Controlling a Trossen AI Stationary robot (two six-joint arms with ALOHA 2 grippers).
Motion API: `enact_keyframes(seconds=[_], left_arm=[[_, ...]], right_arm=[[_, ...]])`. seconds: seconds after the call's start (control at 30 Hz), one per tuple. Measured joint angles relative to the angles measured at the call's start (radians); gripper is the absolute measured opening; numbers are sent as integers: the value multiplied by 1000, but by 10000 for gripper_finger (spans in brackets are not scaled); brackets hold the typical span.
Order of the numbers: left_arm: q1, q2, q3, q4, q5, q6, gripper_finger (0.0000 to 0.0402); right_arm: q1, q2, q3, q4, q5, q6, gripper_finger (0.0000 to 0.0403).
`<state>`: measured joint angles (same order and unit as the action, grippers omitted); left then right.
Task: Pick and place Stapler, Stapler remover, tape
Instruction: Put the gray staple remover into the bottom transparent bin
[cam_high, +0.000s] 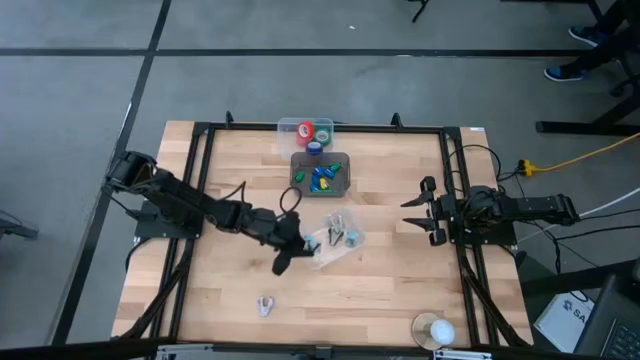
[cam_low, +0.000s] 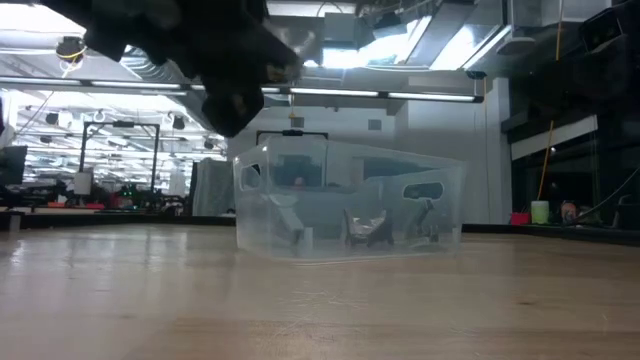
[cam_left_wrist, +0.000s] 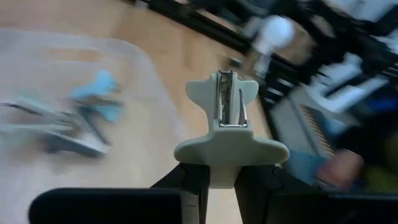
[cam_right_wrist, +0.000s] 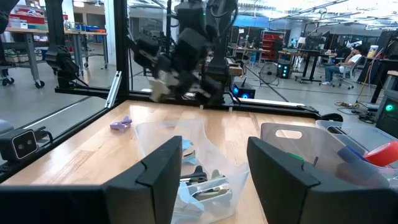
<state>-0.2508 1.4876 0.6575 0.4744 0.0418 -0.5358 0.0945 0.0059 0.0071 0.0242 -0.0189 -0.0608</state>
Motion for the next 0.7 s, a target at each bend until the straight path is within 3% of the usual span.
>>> enact_keyframes(seconds=[0.23, 0.7], left_arm=[[53, 0, 0, -84, -110, 5, 53], [65, 0, 0, -142, -131, 15, 57]], right_arm=[[0, 0, 0, 0, 0, 0, 187], [0, 0, 0, 0, 0, 0, 187]])
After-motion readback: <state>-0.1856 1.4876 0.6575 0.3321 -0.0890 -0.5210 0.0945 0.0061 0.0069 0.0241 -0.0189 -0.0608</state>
